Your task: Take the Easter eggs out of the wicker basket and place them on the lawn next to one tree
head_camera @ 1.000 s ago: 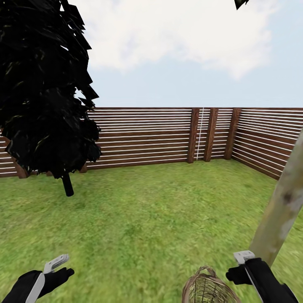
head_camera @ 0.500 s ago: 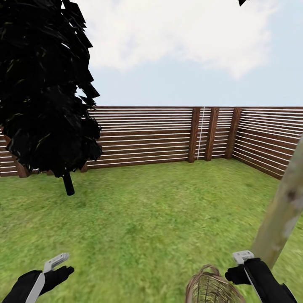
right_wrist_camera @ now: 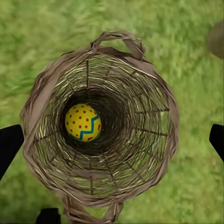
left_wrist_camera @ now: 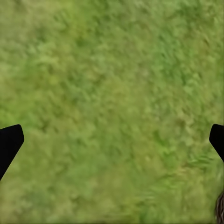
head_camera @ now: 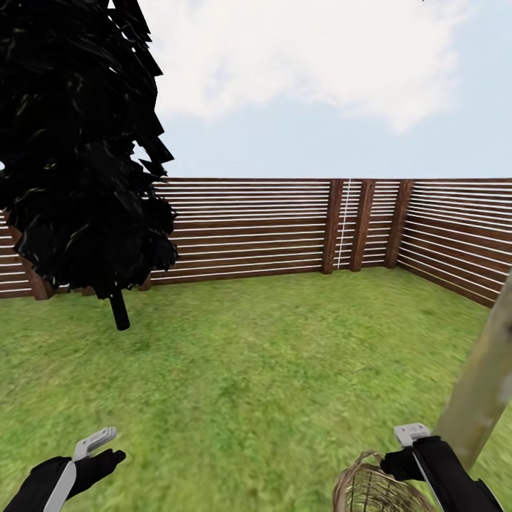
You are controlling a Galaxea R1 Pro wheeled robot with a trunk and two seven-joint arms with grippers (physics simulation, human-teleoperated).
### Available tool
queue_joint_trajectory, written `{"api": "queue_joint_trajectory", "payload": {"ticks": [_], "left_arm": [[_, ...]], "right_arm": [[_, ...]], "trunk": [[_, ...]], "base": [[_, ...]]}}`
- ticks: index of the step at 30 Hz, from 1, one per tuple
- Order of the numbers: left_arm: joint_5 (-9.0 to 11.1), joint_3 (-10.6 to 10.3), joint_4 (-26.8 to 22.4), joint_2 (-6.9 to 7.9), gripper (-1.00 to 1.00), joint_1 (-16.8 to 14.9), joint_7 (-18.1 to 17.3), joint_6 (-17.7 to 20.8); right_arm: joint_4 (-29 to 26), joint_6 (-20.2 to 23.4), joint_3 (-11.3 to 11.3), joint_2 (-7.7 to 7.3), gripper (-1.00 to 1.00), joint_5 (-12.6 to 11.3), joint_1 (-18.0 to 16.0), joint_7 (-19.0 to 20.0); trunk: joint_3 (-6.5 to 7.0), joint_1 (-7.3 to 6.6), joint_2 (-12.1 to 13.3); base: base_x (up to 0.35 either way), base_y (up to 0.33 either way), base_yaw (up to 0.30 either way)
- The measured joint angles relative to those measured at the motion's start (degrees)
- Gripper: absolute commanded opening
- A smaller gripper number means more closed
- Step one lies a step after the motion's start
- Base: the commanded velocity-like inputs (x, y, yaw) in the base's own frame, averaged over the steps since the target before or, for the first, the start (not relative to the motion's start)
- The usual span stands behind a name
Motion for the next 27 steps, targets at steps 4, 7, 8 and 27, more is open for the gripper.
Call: {"api": "queue_joint_trajectory", "payload": {"ticks": [4,7,8,27], "left_arm": [[0.0,0.0,0.0,-0.06,1.0,0.0,0.0,0.0],[0.0,0.0,0.0,-0.07,1.0,0.0,0.0,0.0],[0.0,0.0,0.0,-0.07,1.0,0.0,0.0,0.0],[-0.1,-0.2,1.9,-0.9,1.0,0.0,0.1,0.0]], "right_arm": [[0.0,0.0,0.0,-0.11,1.0,0.0,0.0,0.1],[0.0,0.0,0.0,0.06,1.0,0.0,0.0,0.1],[0.0,0.0,0.0,0.09,1.0,0.0,0.0,0.1],[0.0,-0.1,0.0,0.05,1.0,0.0,0.0,0.0]], "trunk": [[-0.72,0.88,-1.6],[-1.26,1.54,-2.8],[-1.44,1.76,-3.2],[-4.85,5.93,-10.8]], "base": [[0.001,0.001,0.0],[0.0,0.0,0.0],[0.0,0.0,0.0],[0.0,0.0,0.0]]}}
